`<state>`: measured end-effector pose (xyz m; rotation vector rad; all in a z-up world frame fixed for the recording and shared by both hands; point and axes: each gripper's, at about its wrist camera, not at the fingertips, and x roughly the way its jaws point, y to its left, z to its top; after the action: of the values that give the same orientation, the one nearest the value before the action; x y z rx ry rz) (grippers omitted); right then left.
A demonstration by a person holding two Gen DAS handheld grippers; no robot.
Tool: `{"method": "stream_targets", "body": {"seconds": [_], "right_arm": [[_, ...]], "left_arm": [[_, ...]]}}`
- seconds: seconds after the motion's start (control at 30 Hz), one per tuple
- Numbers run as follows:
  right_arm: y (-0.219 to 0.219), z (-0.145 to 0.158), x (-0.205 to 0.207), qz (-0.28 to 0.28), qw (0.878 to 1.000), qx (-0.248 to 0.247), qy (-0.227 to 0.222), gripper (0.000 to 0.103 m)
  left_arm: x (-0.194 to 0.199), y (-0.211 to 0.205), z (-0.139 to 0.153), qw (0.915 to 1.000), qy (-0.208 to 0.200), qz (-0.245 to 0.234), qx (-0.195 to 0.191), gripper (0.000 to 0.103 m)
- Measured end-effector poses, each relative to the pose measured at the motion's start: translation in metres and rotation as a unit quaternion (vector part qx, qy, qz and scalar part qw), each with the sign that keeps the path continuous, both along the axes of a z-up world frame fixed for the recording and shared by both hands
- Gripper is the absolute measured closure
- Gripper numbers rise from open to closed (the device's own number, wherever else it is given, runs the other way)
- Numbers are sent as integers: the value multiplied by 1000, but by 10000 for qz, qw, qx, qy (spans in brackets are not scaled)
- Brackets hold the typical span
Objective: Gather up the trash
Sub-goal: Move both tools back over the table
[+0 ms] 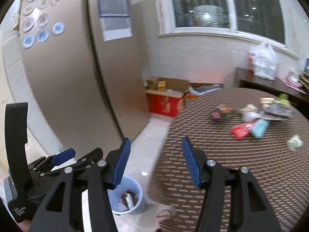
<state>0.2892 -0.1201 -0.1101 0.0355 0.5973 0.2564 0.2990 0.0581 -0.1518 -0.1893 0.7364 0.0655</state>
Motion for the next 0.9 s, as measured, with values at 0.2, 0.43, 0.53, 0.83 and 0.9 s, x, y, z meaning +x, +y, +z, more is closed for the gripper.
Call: {"method": "stream_targets", "body": {"seconds": [0.2, 0.43, 0.53, 0.83, 0.9], "right_arm": [[-84, 3, -10, -737, 9972, -124, -9, 44], [-173, -12, -18, -1696, 9853, 44, 193, 41], [-210, -20, -19, -2023, 9789, 134, 269, 40], [-256, -32, 2, -2415, 9687, 278, 508, 36], [-262, -35, 10, -2454, 9673, 307, 561, 36]], "left_arm": [[14, -98, 12, 9946, -83, -1030, 105, 32], [35, -199, 12, 9789, -77, -1989, 458, 31], [48, -235, 11, 9704, -123, -2305, 707, 32], [84, -287, -9, 9533, -75, -2655, 1440, 32], [91, -296, -12, 9471, -114, -2743, 1659, 32]]}}
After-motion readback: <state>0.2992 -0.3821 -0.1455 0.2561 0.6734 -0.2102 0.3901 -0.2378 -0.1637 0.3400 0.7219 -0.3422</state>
